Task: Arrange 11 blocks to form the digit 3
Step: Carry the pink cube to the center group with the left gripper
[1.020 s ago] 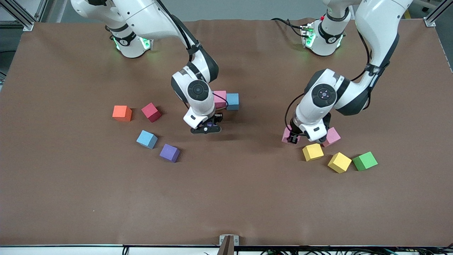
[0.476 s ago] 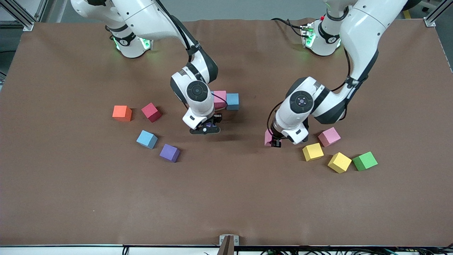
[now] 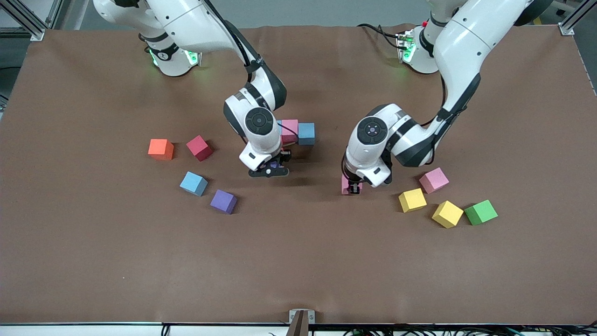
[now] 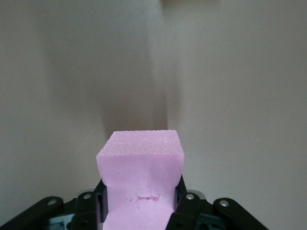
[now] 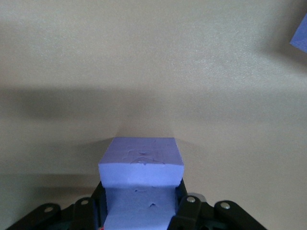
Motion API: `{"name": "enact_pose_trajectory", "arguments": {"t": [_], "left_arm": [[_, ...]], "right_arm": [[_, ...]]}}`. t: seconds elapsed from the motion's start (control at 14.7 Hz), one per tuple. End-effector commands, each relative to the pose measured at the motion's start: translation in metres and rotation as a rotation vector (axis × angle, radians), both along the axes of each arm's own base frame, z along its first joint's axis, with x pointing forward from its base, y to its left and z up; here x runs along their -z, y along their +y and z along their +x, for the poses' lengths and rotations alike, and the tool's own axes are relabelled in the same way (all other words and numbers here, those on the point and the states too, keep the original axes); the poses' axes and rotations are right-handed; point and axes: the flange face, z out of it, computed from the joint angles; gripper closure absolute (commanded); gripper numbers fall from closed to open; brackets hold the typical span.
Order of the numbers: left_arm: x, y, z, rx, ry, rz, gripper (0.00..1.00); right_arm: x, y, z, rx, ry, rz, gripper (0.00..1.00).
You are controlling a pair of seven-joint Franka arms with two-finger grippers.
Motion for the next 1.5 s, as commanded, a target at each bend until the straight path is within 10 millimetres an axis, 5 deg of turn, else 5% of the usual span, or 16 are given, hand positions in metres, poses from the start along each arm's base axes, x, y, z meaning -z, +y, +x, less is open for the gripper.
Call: {"name": "enact_pose_trajectory", "arguments": {"t": [0.0, 1.29, 1.43], "left_arm": [[-0.001, -0.014, -0.003, -0.022, -0.01, 0.008, 0.61], [-0.002, -0.042, -0.018, 0.01, -0.01, -0.01, 0.61], [-0.001, -0.042, -0.018, 0.011, -0.01, -0.009, 0.61]], "right_arm": [[0.001, -0.008, -0.005, 0.015, 0.018, -0.019, 0.99], [-0.001, 0.001, -0.008, 0.038, 0.009, -0.002, 0.98], [-0.001, 0.001, -0.008, 0.038, 0.008, -0.001, 0.88]]}}
